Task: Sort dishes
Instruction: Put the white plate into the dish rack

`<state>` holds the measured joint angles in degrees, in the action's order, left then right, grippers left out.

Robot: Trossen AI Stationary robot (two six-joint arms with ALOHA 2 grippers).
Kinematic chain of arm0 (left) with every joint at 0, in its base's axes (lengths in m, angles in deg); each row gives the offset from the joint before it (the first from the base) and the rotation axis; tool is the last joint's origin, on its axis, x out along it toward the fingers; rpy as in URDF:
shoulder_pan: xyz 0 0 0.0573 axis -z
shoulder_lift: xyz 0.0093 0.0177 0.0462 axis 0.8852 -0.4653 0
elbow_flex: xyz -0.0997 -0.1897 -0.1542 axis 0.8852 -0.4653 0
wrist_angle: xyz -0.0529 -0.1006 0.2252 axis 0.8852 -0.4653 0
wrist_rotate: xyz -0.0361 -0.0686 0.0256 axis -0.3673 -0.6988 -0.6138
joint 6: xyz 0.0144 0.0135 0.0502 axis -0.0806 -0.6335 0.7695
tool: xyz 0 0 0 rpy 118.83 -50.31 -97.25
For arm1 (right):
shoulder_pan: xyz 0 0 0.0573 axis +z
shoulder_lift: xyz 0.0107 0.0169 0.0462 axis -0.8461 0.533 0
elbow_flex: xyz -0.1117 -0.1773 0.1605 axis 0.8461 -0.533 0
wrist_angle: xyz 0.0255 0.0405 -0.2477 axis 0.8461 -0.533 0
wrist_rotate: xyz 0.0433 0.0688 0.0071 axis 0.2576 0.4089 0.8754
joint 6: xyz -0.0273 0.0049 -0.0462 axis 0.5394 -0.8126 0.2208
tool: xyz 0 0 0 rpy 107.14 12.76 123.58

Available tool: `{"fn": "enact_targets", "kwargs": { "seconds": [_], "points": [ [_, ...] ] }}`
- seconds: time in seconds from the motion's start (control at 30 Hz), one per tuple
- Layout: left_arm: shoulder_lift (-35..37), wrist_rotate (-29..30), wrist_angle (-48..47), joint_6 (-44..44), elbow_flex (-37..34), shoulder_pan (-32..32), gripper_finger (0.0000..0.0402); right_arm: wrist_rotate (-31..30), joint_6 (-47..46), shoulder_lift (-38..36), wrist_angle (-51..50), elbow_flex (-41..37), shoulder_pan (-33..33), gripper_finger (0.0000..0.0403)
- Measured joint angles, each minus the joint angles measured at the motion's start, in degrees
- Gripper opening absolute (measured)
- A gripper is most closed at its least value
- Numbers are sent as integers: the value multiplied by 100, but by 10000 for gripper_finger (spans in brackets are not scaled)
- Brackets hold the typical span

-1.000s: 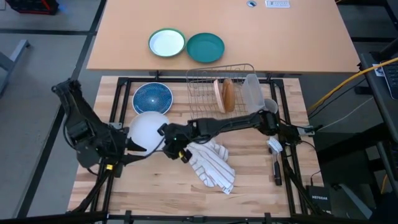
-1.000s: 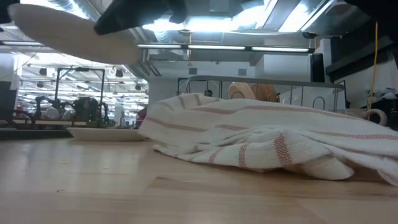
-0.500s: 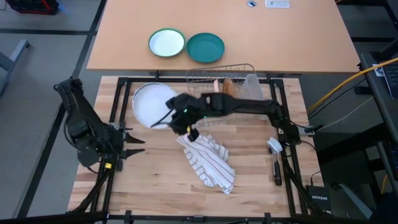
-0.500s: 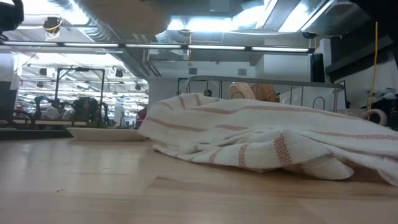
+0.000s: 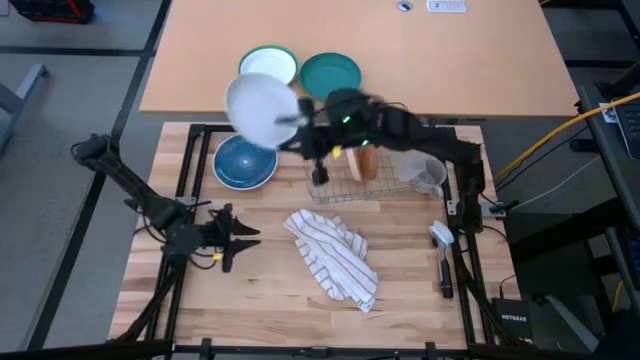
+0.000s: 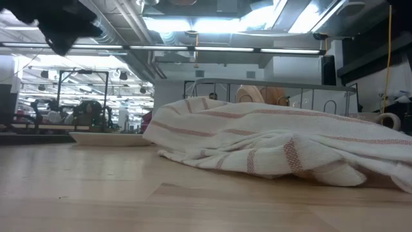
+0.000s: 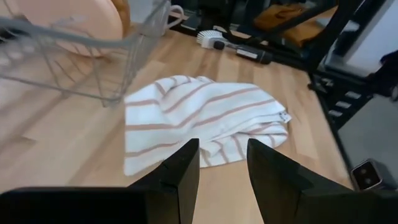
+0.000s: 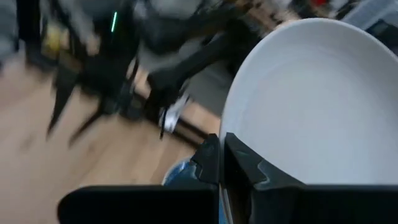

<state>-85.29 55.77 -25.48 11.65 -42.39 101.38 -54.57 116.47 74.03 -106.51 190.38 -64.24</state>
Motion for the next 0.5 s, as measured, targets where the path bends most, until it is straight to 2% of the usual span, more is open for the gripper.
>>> {"fn": "enact_targets", "kwargs": {
  "seconds": [0.13,0.27,0.5],
  "points": [
    [-81,-518,745,-34,-399,-520,125,190,-1257,-295,55,2,-303,8],
    [-240,-750,872,-264,-540,-889,125,419,-2164,-462,-493,2,-600,7],
    [-766,-1007,1031,-414,-573,-1233,125,444,-2325,-496,-2016,-35,-707,9]
  ]
}}
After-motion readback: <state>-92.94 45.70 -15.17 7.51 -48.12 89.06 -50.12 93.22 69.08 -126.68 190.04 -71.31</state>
